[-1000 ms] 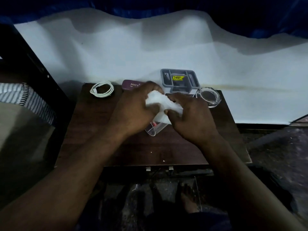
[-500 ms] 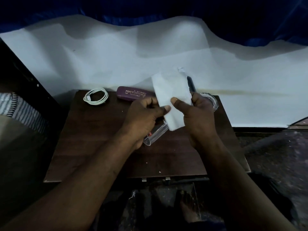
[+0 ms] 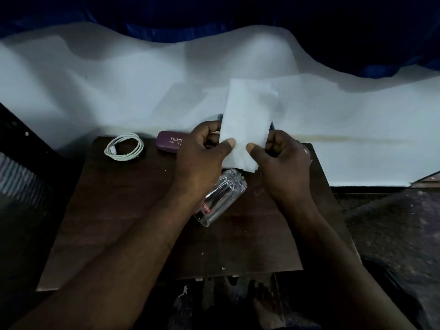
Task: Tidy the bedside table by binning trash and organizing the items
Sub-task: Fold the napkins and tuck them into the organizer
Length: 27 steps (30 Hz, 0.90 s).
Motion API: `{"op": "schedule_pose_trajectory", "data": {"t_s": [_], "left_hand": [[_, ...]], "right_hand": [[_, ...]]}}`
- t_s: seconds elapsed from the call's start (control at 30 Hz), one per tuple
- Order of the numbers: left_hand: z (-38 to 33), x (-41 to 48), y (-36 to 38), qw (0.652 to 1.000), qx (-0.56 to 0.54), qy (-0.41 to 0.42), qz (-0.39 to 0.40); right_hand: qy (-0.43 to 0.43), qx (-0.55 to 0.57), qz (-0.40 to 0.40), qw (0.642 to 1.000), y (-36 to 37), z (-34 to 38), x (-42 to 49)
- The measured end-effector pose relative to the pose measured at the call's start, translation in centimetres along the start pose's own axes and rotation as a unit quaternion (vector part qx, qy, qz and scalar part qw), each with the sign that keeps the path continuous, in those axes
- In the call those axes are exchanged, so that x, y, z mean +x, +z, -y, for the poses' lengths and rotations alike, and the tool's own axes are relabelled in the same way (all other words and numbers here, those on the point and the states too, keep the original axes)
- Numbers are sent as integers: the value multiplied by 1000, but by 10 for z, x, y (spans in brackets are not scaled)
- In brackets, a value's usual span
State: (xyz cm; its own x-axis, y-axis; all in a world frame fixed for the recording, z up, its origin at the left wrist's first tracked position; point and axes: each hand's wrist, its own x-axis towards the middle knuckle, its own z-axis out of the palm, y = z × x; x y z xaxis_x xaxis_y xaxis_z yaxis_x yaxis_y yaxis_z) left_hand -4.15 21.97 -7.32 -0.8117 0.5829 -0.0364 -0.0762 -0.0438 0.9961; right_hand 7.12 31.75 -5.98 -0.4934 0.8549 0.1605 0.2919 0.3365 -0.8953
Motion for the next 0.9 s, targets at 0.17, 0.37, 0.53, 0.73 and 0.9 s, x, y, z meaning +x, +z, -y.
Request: {"op": "schedule_pose_trajectory", "data": {"t_s": [0.17, 0.37, 0.53, 0.73, 0.9], "left_hand": [[3, 12, 10, 1000, 7, 0, -20], [3, 31, 19, 999, 16, 14, -27], [10, 38, 26, 1000, -4, -9, -8], [-7, 68, 22, 993, 100, 58, 12], [-15, 97, 28, 974, 196, 116, 11]], "right_hand": [[18, 20, 12, 1000, 5, -3, 15], [49, 105, 31, 993, 5, -8, 26], [59, 80, 13, 995, 4, -9, 42], [-8, -58, 7, 998, 6, -4, 68], [-60, -109, -69, 990, 7, -2, 95]]}}
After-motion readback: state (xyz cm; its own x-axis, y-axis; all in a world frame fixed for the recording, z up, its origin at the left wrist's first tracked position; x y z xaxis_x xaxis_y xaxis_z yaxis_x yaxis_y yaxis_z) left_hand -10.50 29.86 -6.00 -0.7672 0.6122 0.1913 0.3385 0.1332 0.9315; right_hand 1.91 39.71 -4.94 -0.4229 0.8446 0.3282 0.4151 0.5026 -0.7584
